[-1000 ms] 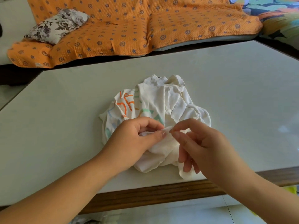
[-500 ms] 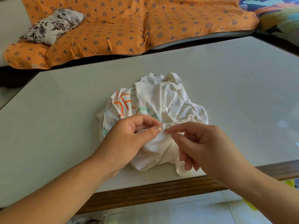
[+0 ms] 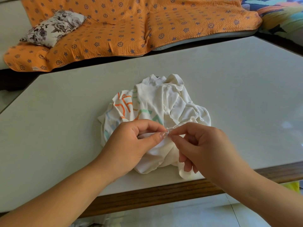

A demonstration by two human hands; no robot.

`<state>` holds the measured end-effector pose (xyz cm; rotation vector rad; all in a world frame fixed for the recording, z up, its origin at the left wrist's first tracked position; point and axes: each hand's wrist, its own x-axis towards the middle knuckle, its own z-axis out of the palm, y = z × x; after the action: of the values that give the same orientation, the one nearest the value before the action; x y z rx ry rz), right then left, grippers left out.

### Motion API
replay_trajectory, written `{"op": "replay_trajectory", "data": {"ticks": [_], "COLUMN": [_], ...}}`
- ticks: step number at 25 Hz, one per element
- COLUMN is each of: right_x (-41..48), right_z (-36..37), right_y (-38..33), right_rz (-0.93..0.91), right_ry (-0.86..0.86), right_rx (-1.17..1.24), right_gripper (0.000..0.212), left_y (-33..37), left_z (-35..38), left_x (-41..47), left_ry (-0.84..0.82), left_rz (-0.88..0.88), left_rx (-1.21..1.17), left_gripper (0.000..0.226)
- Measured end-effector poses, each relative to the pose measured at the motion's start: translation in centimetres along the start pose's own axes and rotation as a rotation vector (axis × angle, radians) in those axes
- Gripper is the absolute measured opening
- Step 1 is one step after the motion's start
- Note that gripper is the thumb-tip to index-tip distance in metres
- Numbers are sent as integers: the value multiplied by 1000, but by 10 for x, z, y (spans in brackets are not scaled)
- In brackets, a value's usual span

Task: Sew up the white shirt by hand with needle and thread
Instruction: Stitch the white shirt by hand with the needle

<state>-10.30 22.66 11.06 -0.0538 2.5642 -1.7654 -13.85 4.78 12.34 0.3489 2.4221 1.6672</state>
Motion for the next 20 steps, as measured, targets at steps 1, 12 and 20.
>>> {"op": "replay_trajectory", "data": {"ticks": [1, 12, 20], "right_x": [0, 5, 4], "right_z": [1, 4, 9], "right_y": [0, -3, -15], "right_rz": [0, 69, 65], "right_ry": [3, -19, -18], "right_rx": [-8, 310, 362], "right_gripper": [11, 8, 10], "left_y": [0, 2, -2], "left_z": [0, 3, 4], "left_x": [0, -1, 5], "left_ry": [-2, -10, 82], "left_rz": [13, -9, 178], "left_rx": [37, -86, 211], "left_gripper": [11, 18, 21]}}
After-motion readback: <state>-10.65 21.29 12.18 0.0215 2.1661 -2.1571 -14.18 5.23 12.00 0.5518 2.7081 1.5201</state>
